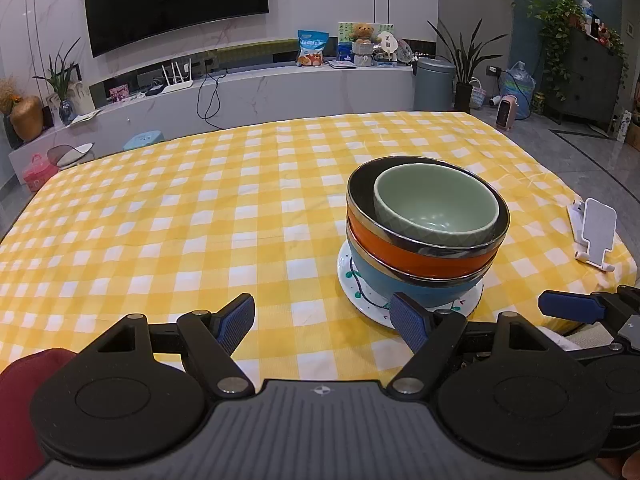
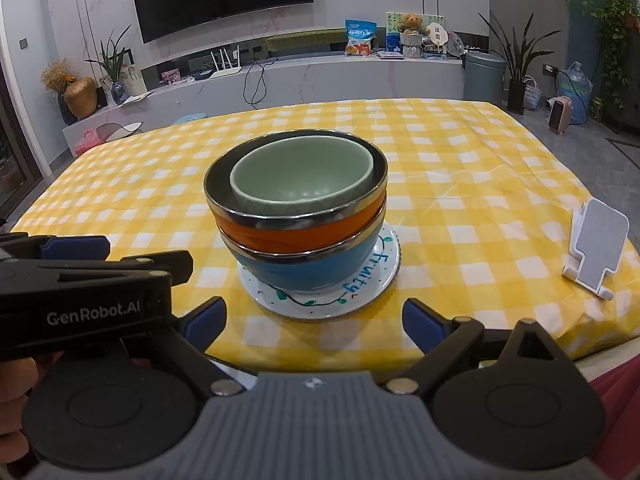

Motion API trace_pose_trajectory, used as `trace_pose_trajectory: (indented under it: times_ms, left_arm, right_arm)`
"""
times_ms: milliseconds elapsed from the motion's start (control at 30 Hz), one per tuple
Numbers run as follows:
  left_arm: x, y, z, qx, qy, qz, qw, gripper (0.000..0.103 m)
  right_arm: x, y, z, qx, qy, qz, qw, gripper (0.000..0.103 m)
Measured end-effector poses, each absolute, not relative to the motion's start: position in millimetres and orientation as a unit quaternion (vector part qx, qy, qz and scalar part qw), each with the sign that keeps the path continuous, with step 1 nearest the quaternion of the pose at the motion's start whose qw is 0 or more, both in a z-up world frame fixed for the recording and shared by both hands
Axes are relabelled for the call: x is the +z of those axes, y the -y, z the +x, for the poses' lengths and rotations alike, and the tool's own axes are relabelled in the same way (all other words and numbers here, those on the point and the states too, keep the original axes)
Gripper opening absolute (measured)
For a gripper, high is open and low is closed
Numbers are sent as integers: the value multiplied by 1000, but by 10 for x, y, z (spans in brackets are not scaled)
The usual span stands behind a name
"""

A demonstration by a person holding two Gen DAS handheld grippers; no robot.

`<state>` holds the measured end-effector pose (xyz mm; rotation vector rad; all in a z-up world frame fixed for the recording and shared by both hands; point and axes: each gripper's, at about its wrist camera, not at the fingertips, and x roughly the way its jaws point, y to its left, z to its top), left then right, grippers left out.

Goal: Organize plates and bowls

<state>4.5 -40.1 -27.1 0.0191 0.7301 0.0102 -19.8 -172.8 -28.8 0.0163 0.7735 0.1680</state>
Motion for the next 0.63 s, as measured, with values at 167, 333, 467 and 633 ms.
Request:
trace_pose_trajectory:
  times_ms: [167,333,467,633]
  left_arm:
    - [-270,399,47,5,-359,10,933,90]
    - [-276,404,55,5,-360,13,933,90]
    - [-276,406,55,5,-361,13,933,90]
    - [-274,403,52,5,-360,12,933,90]
  right_arm:
    - [-285,1731,-195,82,-379,8,922,93]
    - [-286,1727,-191,82,-381,7,921,93]
    - [-282,1729,-191,82,-382,7,920,93]
    - [-279,1732,-193,82,-383,7,920,93]
